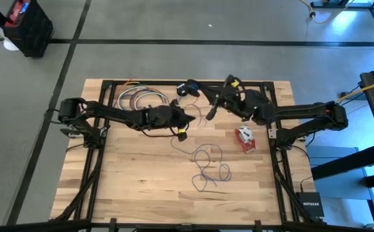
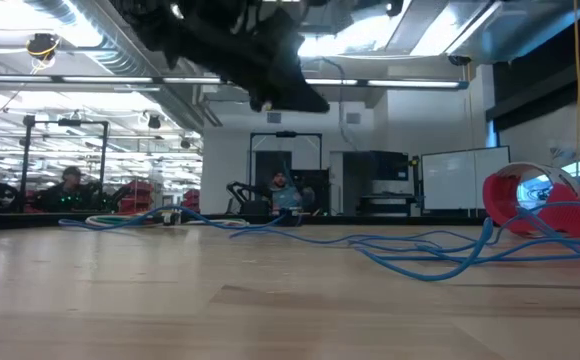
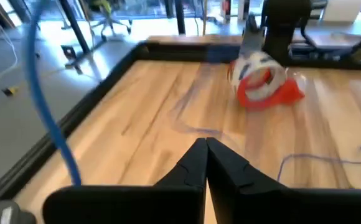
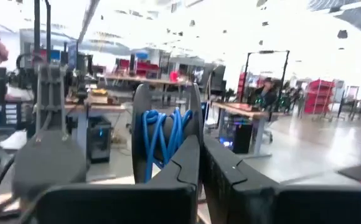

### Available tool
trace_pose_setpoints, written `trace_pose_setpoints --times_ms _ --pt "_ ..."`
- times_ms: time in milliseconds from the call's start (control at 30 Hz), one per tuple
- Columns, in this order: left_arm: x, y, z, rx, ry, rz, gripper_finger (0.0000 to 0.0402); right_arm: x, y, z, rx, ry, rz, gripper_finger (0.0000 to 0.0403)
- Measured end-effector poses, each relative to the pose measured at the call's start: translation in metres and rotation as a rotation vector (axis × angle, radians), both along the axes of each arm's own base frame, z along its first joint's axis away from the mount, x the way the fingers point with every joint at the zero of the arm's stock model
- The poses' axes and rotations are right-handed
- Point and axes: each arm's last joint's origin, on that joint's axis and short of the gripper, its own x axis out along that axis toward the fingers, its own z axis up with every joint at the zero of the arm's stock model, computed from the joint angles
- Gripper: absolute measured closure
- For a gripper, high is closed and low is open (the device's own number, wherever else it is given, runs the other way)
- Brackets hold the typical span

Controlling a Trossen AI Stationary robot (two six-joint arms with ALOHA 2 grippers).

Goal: Coil cords
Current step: Coil the blue wire onto the spool

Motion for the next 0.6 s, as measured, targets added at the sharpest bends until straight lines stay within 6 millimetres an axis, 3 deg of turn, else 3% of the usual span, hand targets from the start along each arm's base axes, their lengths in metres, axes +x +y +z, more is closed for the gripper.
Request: trace_pose_setpoints --times_ms 233,433,600 --pt "-0.001 -0.001 0.002 0.037 0.007 -0.009 0.0400 0.002 0.000 0.007 -0.015 0.003 0.010 0.0390" --pt "-0.006 -0.009 0.007 0.081 0.044 -0.045 0.0400 0.004 0.000 0.000 -0.012 0.063 0.013 0.0390" --pt "-0.019 -0.018 0.028 0.080 0.030 -0.068 0.0398 0.005 0.000 -0.005 -0.007 0.120 0.013 0.0390"
